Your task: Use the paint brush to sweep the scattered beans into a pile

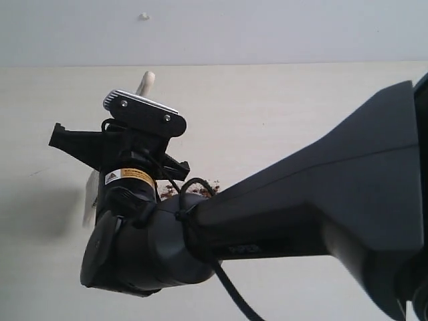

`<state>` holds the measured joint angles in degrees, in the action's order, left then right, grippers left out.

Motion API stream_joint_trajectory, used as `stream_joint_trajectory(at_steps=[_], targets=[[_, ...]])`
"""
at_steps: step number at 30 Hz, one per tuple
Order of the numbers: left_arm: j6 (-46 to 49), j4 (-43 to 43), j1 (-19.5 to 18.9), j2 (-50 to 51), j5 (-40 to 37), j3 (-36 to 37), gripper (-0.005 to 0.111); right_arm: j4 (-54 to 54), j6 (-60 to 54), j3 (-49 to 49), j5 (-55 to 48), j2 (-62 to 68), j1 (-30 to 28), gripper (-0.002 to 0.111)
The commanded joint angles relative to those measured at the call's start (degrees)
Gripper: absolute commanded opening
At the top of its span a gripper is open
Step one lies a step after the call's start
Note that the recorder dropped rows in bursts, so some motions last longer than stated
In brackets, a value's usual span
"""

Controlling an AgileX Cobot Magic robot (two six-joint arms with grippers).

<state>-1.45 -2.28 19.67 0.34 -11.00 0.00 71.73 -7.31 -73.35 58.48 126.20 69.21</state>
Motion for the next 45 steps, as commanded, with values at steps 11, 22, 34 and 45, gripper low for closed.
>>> stream_joint_trajectory(at_steps=[11, 22, 34, 45], targets=[[-0.33, 0.53, 0.25, -0.34, 0.25, 0.0, 0.0, 9.02, -21.79, -1.54, 2.59, 0.52, 0.12, 0.0], [-0.33, 0.53, 0.25, -0.34, 0.25, 0.0, 0.0, 17.22, -34.34, -1.54, 9.35, 0.1, 0.12, 0.0], [-0.33, 0.53, 0.25, -0.34, 0.25, 0.0, 0.0, 17.52, -35.87, -1.54, 11.42, -4.44, 2.5, 0.0], [-0.33, 0.53, 0.25, -0.34, 0.25, 0.0, 0.0, 3.89, -20.02, -1.54, 6.68, -3.21, 1.45, 0.0]])
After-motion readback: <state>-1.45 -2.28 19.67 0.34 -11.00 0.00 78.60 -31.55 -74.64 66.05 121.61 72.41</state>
